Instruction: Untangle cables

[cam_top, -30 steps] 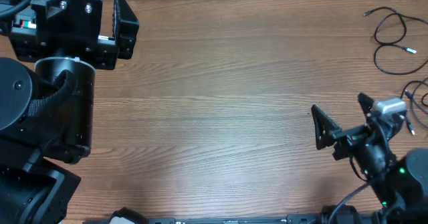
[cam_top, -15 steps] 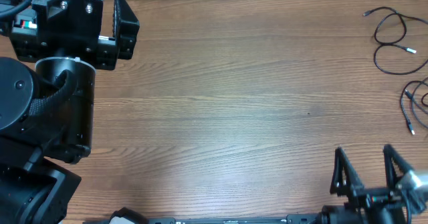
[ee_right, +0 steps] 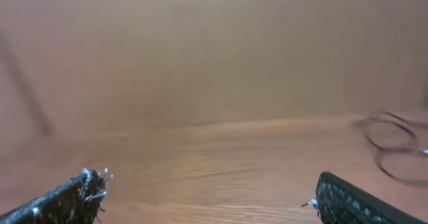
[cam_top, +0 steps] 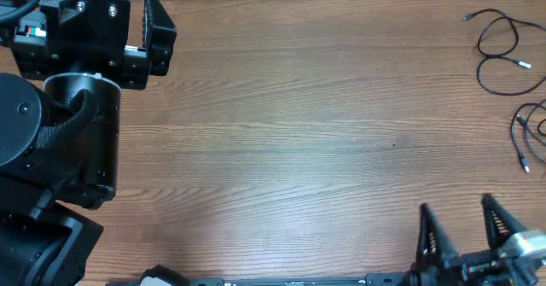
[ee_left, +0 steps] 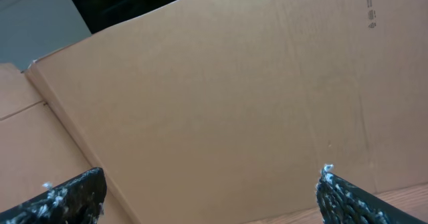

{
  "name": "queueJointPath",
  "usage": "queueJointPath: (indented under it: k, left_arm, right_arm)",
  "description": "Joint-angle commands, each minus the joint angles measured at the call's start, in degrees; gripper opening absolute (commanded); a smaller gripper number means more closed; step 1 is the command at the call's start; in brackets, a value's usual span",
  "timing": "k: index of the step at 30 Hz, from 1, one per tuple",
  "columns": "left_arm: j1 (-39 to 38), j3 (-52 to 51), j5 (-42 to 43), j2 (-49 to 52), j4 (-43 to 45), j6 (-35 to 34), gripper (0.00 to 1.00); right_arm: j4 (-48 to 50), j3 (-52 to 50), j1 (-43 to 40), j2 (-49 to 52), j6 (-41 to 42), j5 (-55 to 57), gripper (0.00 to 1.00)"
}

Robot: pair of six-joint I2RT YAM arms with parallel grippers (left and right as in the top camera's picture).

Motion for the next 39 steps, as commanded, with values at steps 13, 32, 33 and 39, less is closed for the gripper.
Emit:
queueJointPath:
  k: [13, 32, 33, 39]
  left_arm:
    - [0.0, -0.3, -1.8, -0.9, 0.6, 0.5, 1.00]
    - [0.0, -0.3, -1.9, -0.9, 0.4, 0.7, 1.00]
    - [0.0, -0.3, -1.9, -0.8, 0.4, 0.7, 1.00]
    - [0.0, -0.3, -1.9, 0.1, 0.2, 0.7, 1.00]
  right_arm:
    - [7.6, -4.8, 0.2, -0.3, -8.4, -4.5, 1.00]
    - [40.6, -35.6, 0.2, -0.3, 39.8, 24.0, 1.00]
    - [40.5, -35.8, 0.2, -0.3, 37.8, 23.6, 1.00]
    - [41.0, -38.4, 0.2, -0.3, 23.9, 16.3, 1.00]
